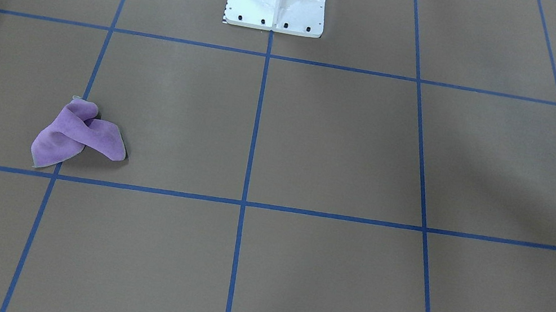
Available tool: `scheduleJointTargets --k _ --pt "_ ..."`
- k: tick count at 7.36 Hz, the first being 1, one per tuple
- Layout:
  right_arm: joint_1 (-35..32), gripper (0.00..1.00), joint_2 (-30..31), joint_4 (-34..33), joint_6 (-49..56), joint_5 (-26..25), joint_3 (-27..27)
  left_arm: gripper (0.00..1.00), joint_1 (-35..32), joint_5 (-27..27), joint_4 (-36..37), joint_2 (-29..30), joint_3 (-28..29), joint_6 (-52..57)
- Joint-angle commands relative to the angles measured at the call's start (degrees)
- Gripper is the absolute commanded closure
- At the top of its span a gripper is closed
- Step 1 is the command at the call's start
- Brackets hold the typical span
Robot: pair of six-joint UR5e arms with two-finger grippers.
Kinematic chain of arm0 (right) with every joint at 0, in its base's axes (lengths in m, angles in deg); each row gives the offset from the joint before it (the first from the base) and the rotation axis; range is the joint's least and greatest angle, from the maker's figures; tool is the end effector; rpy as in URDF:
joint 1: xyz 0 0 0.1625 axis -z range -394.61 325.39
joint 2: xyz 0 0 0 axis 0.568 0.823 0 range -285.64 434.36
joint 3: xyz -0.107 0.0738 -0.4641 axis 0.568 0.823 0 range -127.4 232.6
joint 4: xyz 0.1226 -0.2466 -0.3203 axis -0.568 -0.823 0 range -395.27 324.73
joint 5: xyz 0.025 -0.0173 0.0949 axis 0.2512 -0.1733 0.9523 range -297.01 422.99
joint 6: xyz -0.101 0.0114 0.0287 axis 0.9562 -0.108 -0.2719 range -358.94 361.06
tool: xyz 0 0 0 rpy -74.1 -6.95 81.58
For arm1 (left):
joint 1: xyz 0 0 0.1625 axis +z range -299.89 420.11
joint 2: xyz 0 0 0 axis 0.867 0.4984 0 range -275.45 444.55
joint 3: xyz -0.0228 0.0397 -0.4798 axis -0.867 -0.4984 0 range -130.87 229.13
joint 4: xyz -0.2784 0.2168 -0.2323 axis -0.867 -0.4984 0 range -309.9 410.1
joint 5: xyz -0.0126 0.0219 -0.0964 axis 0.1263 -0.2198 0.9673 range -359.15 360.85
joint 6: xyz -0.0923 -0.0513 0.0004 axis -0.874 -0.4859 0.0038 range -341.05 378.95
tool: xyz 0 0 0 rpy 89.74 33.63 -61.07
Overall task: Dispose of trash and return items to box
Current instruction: 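Release the bowl in the bin and hold the left arm there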
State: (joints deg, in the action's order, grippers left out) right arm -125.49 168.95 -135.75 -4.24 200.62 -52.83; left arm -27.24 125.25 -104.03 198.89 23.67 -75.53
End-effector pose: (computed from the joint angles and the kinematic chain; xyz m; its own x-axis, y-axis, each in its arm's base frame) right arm 0.0623 -0.4542 0.6381 0.6695 0.0979 0.7363 -0.0774 0.9951 -0.0619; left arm -0.0444 -0.6340 0.8996 -0.0213 -0.9311 -0.3641 0.8144 0.1951 -0.5465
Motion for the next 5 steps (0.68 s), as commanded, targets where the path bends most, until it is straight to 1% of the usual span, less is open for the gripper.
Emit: scheduleJointTargets --k 1,2,4,5 --pt "0.08 0.00 0.06 -0.07 0.02 0.00 -0.04 0.01 -0.01 0.32 -0.47 -0.17 -0.37 0.17" --pt "0.00 0.00 0.06 -0.07 0.02 0.00 -0.04 0.01 -0.19 0.41 -0.55 0.00 -0.90 0.43" --pt "0.08 0.00 0.06 -0.07 0.02 0.09 0.05 0.01 -3.42 5.57 0.23 0.18 -1.69 3.50" --pt "0.09 0.00 -0.02 -0.07 0.02 0.00 0.05 0.01 -4.74 6.90 0.24 0.18 -2.04 4.12"
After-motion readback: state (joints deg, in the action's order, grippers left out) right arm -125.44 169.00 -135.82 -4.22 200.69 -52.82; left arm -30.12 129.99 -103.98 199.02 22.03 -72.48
